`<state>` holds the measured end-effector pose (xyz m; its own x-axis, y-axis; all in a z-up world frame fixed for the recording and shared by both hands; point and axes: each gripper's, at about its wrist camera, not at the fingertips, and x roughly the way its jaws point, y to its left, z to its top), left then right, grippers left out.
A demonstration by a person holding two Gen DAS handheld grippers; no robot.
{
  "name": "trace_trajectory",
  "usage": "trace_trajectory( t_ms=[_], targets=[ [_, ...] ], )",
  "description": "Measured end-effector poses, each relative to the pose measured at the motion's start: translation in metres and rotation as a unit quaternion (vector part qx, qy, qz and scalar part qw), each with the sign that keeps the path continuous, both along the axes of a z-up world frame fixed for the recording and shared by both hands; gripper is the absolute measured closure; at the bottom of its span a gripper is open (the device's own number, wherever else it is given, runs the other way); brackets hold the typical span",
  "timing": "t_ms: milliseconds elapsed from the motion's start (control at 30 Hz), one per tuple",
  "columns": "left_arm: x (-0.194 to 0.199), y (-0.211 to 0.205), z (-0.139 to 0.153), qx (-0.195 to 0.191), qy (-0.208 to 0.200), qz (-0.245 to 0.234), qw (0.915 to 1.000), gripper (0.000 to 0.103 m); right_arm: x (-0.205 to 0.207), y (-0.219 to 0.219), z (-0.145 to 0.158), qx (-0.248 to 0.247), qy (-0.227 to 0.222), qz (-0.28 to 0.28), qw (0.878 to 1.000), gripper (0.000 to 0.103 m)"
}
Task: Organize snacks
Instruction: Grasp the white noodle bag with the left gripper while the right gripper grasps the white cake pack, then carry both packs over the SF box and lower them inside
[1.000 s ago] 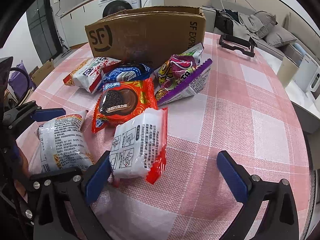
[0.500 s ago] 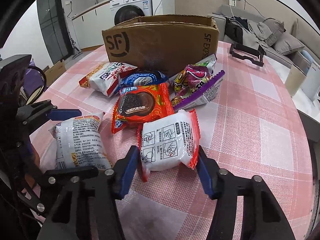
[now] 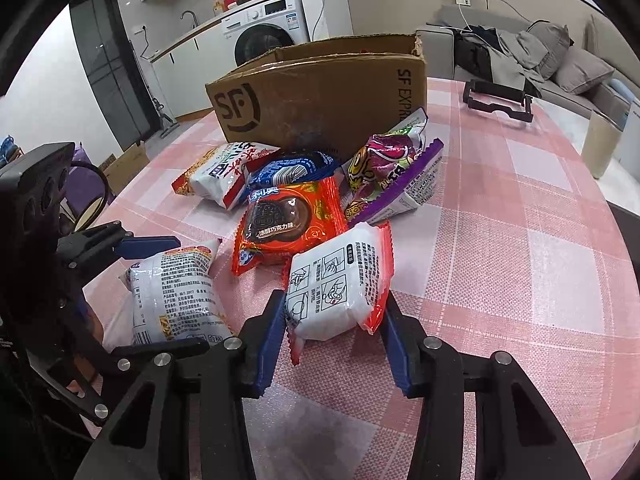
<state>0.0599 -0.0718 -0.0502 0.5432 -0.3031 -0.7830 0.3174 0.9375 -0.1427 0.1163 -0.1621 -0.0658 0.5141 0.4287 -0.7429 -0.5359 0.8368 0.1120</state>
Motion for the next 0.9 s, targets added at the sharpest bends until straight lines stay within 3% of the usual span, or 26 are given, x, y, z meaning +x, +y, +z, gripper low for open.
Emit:
trace_trajectory(
  t_ms=[33, 100, 233, 900],
  targets=[
    [-0.001, -0.001, 0.001, -0.004, -0.002, -0.006, 1.0000, 0.015, 0.001, -0.001, 0.000, 0.002, 0.001, 0.000, 1.000, 0.057],
    [-0.004, -0.003, 0.003, -0.015, -0.006, -0.023, 0.9996, 0.032, 0.001, -0.002, 0.000, 0.005, 0.003, 0.000, 1.000, 0.057],
    [-0.006, -0.002, 0.005, -0.027, -0.008, -0.032, 0.9991, 0.040, 0.002, -0.003, 0.000, 0.009, 0.006, 0.000, 1.000, 0.057],
    [-0.026, 0.027, 0.029, -0.040, -0.035, -0.001, 0.9986, 0.044, -0.004, -0.009, 0.008, 0.025, -0.014, -0.002, 1.000, 0.058]
  ],
)
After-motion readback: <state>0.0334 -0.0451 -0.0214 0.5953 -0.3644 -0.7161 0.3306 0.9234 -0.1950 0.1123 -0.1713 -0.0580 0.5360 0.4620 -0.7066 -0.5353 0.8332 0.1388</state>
